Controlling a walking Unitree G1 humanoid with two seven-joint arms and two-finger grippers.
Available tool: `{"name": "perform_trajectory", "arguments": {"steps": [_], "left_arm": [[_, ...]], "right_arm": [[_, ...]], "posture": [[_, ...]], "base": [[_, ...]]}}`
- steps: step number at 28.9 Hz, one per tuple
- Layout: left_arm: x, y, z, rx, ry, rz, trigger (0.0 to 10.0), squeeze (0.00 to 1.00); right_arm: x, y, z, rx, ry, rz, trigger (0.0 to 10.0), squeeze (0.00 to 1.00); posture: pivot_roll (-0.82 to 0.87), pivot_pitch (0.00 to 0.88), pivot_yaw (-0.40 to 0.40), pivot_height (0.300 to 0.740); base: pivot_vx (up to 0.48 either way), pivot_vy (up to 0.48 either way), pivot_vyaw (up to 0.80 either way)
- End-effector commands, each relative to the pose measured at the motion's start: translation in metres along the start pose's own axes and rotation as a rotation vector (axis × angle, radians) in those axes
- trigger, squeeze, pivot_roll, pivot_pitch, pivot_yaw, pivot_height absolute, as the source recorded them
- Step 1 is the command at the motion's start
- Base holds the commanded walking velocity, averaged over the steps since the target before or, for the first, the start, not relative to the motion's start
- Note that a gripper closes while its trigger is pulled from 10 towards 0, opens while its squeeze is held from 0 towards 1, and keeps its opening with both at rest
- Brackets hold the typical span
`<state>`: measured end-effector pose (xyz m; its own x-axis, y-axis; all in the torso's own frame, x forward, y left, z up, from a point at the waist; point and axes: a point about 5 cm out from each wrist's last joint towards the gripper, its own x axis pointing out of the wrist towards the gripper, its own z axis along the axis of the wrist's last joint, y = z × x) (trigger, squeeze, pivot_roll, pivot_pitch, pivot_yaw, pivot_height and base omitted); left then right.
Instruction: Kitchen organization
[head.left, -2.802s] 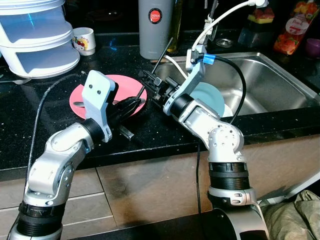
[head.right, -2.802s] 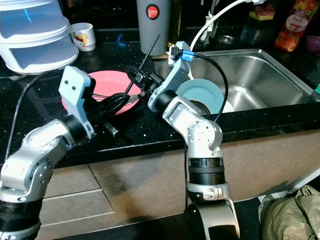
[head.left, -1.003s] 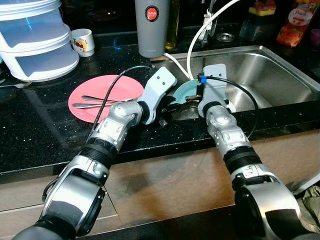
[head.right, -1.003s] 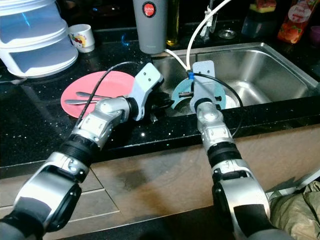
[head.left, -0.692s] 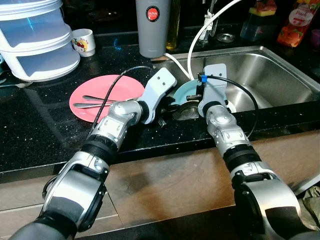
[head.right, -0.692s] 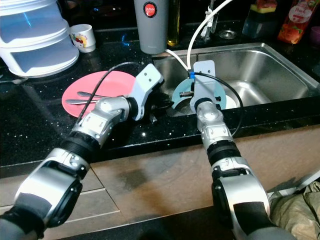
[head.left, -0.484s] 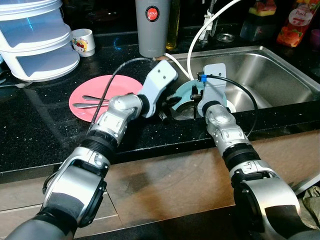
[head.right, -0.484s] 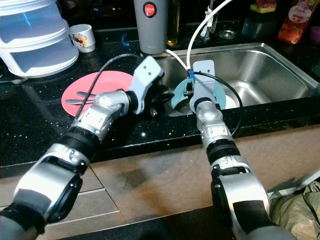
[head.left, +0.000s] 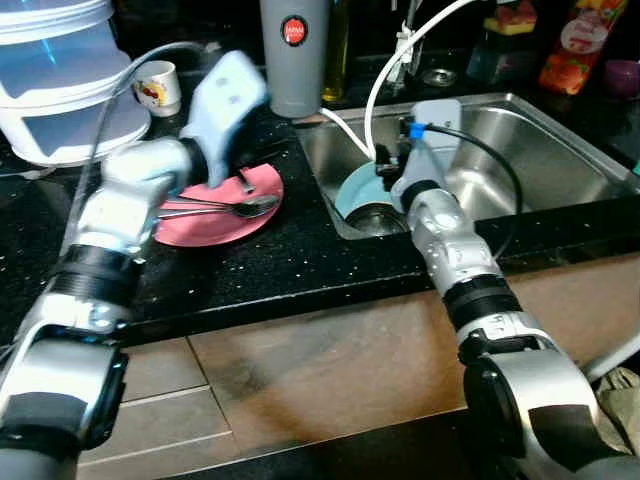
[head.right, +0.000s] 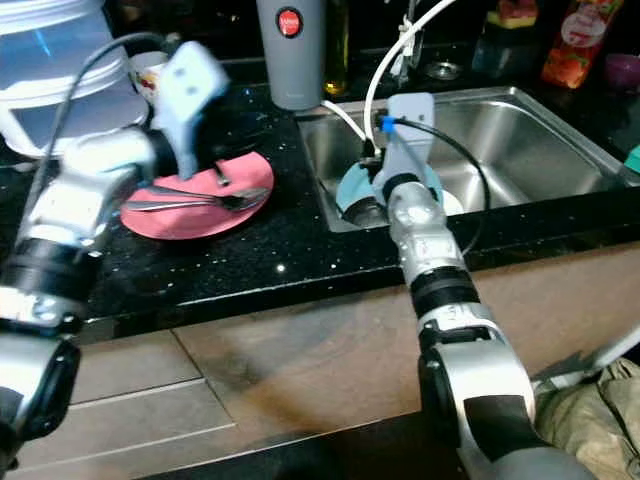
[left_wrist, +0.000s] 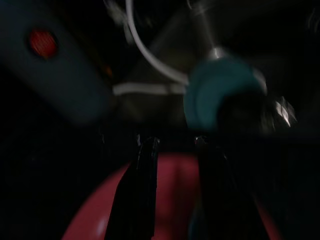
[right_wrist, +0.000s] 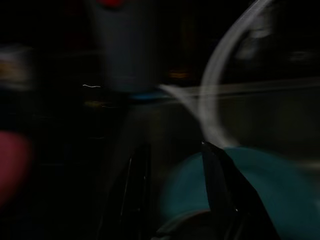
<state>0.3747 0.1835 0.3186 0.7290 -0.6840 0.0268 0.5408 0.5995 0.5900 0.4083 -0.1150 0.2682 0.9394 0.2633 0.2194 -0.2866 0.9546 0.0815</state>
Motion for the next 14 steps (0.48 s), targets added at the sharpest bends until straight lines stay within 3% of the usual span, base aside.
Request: {"name": "perform_trajectory", "arguments": {"steps": [1,6,14], "left_arm": [[-0.015,0.000,-0.023,-0.011,0.084,-0.049,10.0,0.00],[-0.025,-0.007,-0.033,-0.065,0.092,-0.099,10.0,0.00],[-0.028,-0.005,-0.058,-0.112,0.135,-0.074,10.0,0.00]], "right_arm": [[-0.004,0.014,-0.001,0.077,0.010,0.125,10.0,0.00],[-0.013,0.032,0.001,0.075,-0.008,0.274,10.0,0.00],[-0.024,0.037,0.002,0.089,0.016,0.329,10.0,0.00]], "posture": [[0.10,0.109,-0.018,0.740],[0.09,0.116,-0.011,0.740],[0.08,0.123,-0.010,0.740]], "base": [[0.000,0.000,0.00],[0.000,0.000,0.00],[0.000,0.000,0.00]]}}
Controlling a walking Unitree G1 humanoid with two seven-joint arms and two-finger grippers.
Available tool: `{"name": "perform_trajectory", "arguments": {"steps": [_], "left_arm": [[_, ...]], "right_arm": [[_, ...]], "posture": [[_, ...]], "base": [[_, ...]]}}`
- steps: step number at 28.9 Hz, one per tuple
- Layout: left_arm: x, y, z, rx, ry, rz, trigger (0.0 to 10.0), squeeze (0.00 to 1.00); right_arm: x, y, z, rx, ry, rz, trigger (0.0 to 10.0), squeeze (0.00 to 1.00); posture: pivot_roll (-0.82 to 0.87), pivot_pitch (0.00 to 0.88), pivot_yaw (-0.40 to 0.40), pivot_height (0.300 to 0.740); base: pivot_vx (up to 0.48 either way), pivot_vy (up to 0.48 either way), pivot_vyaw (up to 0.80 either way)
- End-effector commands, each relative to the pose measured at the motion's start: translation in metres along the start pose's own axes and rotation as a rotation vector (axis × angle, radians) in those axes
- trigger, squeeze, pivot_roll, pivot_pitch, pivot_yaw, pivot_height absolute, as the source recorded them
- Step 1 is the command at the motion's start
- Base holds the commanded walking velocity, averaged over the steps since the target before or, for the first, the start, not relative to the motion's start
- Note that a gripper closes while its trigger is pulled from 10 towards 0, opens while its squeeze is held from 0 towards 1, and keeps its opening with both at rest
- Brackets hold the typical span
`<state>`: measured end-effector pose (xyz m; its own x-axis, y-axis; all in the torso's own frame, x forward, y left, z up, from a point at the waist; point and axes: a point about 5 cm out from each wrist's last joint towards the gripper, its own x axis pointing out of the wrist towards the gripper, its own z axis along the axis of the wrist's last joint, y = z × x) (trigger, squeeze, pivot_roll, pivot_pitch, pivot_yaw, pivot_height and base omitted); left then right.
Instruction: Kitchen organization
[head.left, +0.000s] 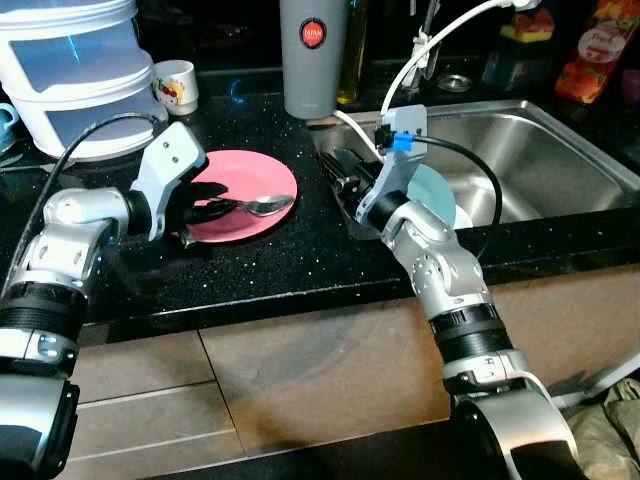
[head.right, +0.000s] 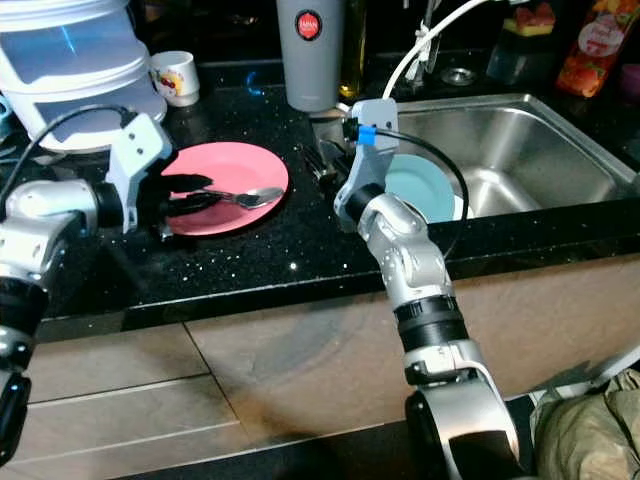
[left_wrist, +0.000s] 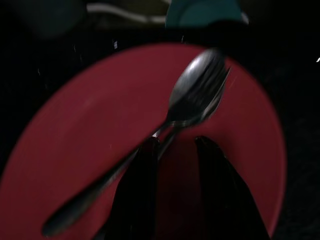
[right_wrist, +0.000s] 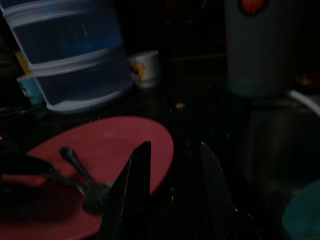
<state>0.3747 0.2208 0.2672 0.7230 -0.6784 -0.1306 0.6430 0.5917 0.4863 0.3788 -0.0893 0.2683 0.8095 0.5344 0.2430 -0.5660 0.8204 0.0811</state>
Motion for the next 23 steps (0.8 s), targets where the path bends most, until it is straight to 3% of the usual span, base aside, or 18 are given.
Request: {"name": "perform_trajectory", "arguments": {"steps": [1,10,11,12,14,23], "left_arm": [[-0.001,0.003,-0.001,0.004,0.001,0.013,10.0,0.00],[0.003,0.001,-0.006,-0.043,0.049,0.006,10.0,0.00],[0.003,0.001,-0.008,-0.025,0.071,0.006,10.0,0.00],[0.001,0.003,-0.019,0.030,0.187,0.047,10.0,0.00],[0.000,0.004,-0.029,0.027,0.262,0.065,10.0,0.00],[0.022,-0.012,-0.011,-0.046,0.111,-0.033,10.0,0.00]], "right_arm": [[-0.003,0.005,0.000,0.023,0.015,0.030,10.0,0.00],[-0.004,0.009,0.001,0.039,0.021,0.042,10.0,0.00],[-0.004,0.009,0.001,0.039,0.022,0.043,10.0,0.00],[-0.004,0.009,0.001,0.039,0.024,0.046,10.0,0.00],[-0.005,0.010,0.001,0.039,0.027,0.048,10.0,0.00],[-0.005,0.011,0.005,0.039,0.029,0.053,10.0,0.00]], "posture": [[0.07,0.124,-0.011,0.740],[0.07,0.128,-0.016,0.740],[0.07,0.128,-0.016,0.740],[0.07,0.128,-0.017,0.740],[0.07,0.127,-0.020,0.740],[0.07,0.124,-0.023,0.740]], "base": [[0.000,0.000,0.00],[0.000,0.000,0.00],[0.000,0.000,0.00],[0.000,0.000,0.00],[0.000,0.000,0.00],[0.000,0.000,0.00]]}}
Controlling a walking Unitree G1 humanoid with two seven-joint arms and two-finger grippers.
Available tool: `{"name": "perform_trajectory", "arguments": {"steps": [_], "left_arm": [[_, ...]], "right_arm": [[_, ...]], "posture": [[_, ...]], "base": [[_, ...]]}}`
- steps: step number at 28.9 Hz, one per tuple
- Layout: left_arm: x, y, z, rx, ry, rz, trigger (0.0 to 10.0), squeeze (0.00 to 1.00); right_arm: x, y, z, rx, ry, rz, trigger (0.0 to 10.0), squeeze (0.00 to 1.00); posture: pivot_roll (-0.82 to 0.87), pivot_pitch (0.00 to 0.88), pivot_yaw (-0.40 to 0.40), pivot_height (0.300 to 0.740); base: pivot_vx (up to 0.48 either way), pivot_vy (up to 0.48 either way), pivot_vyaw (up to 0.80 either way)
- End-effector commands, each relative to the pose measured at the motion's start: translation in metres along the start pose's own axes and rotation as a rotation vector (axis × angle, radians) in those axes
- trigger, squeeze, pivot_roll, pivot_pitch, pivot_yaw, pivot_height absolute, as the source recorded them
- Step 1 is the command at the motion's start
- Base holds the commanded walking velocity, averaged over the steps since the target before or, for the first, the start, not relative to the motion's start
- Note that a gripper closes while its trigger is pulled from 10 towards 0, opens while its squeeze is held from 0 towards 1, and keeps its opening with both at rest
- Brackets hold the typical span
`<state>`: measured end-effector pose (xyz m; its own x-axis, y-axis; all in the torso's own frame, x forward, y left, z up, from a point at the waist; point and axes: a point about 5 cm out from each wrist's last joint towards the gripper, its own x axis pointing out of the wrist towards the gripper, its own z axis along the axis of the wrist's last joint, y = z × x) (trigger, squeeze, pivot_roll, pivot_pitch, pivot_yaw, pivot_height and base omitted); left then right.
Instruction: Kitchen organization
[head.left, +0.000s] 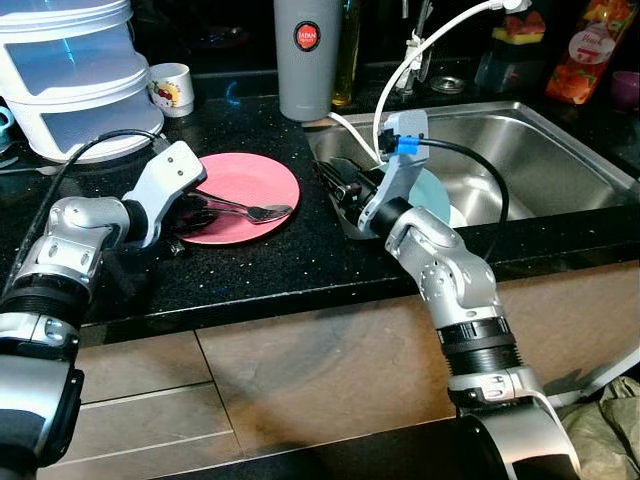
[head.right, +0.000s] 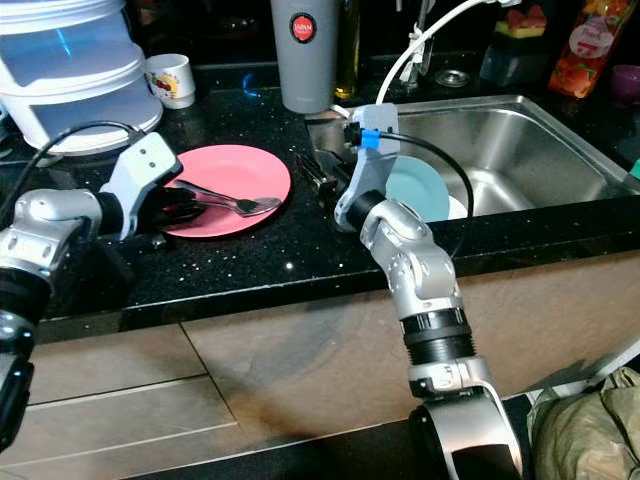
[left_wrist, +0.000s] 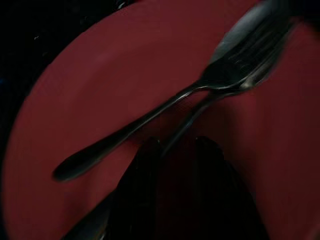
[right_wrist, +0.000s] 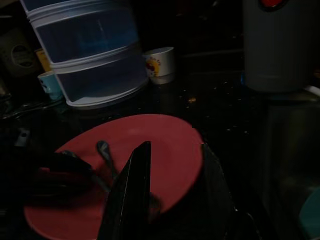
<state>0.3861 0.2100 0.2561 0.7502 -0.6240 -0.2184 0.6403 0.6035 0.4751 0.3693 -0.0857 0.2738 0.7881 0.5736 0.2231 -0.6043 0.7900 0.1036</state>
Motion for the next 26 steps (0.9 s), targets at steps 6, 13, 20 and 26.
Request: {"name": "perform_trajectory", "arguments": {"steps": [6,13,20,26], "left_arm": [[0.026,-0.012,0.035,-0.114,-0.165,-0.058,10.0,0.00],[0.031,-0.013,0.075,-0.194,-0.352,-0.035,10.0,0.00],[0.011,0.015,0.082,0.057,-0.226,0.182,10.0,0.00],[-0.039,0.063,0.044,0.010,0.001,0.582,10.0,0.00]], "right_arm": [[-0.001,0.001,0.002,0.001,0.001,0.007,10.0,0.00],[0.000,0.001,0.003,-0.007,-0.002,0.003,10.0,0.00],[0.000,0.000,0.004,-0.004,-0.008,-0.003,10.0,0.00],[-0.001,0.001,0.003,0.007,-0.011,-0.006,10.0,0.00]], "posture": [[0.07,0.124,-0.024,0.740],[0.07,0.123,-0.023,0.740],[0.08,0.119,-0.016,0.740],[0.08,0.118,-0.012,0.740]], "base": [[0.000,0.000,0.00],[0.000,0.000,0.00],[0.000,0.000,0.00],[0.000,0.000,0.00]]}}
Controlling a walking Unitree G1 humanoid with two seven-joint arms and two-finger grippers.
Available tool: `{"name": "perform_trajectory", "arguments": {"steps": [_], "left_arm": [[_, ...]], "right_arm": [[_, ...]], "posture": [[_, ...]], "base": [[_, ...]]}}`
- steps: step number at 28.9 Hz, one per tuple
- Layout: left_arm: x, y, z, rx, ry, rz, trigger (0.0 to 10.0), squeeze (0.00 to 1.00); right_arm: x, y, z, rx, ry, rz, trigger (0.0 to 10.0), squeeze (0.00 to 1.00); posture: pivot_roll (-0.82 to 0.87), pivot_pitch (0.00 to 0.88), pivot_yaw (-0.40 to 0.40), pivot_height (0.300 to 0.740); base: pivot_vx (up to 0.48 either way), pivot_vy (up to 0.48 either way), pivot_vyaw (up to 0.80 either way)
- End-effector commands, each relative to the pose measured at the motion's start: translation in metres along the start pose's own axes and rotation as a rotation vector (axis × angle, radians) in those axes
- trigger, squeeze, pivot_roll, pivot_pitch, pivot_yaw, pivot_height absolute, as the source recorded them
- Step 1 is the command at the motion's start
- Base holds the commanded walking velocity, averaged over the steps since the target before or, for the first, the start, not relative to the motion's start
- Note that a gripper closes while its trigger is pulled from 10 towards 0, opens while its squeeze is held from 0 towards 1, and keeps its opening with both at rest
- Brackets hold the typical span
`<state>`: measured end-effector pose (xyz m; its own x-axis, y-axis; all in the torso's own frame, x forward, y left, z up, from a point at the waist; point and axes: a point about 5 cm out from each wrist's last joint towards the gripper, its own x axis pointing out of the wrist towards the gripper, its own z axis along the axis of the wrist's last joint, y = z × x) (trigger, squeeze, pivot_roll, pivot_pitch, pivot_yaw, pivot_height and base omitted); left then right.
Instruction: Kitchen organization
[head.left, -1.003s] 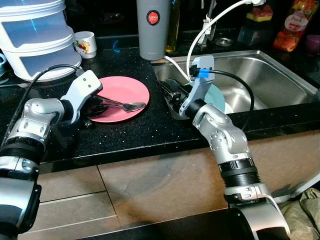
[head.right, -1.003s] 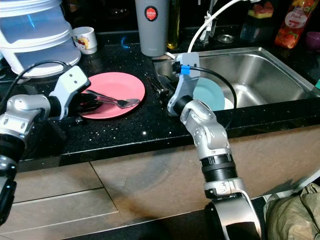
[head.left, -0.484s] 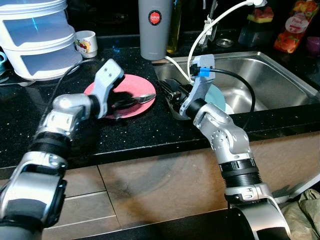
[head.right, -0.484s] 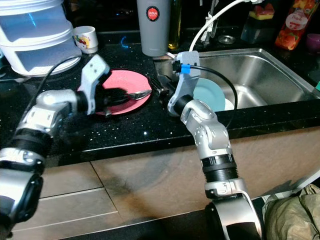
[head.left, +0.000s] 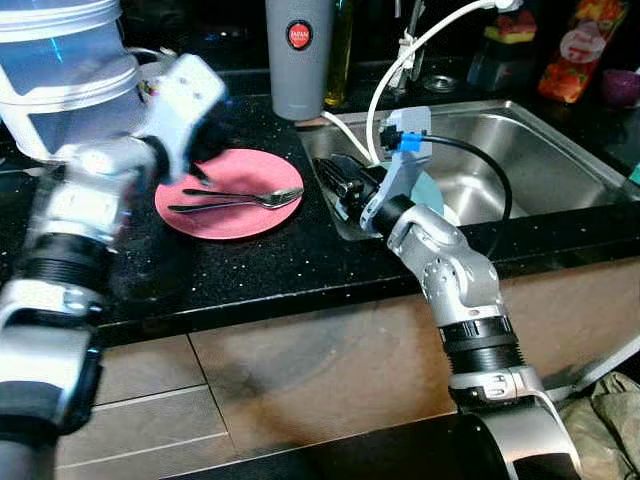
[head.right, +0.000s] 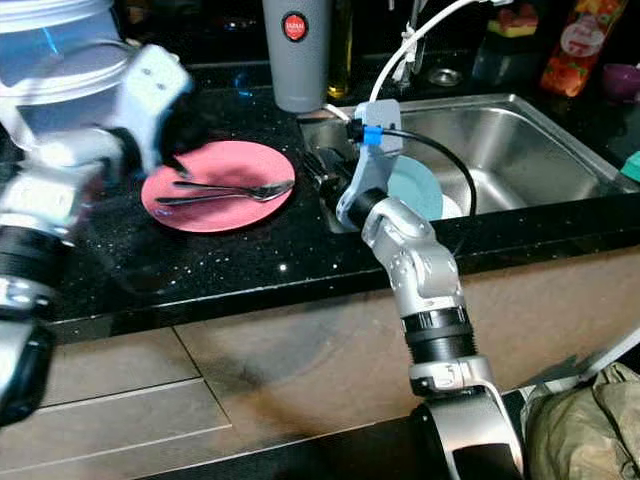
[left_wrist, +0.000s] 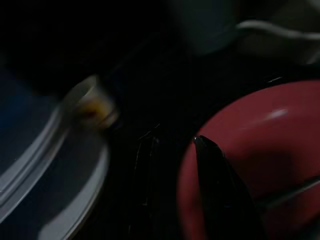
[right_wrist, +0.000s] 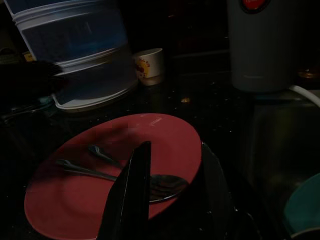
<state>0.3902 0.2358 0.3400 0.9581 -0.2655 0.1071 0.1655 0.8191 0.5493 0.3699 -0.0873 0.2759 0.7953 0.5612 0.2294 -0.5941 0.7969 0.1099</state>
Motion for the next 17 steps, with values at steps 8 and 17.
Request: {"name": "perform_trajectory", "arguments": {"steps": [8,17], "left_arm": [[-0.028,0.030,-0.054,-0.329,0.124,0.226,10.0,0.00],[-0.024,0.009,-0.075,-0.584,0.166,0.194,10.0,0.00]], "right_arm": [[-0.001,0.004,-0.001,0.016,-0.008,0.004,10.0,0.00],[-0.002,0.004,-0.002,0.013,-0.005,0.003,10.0,0.00]], "posture": [[0.09,0.115,-0.007,0.740],[0.09,0.122,-0.009,0.740]], "base": [[0.000,0.000,0.00],[0.000,0.000,0.00]]}}
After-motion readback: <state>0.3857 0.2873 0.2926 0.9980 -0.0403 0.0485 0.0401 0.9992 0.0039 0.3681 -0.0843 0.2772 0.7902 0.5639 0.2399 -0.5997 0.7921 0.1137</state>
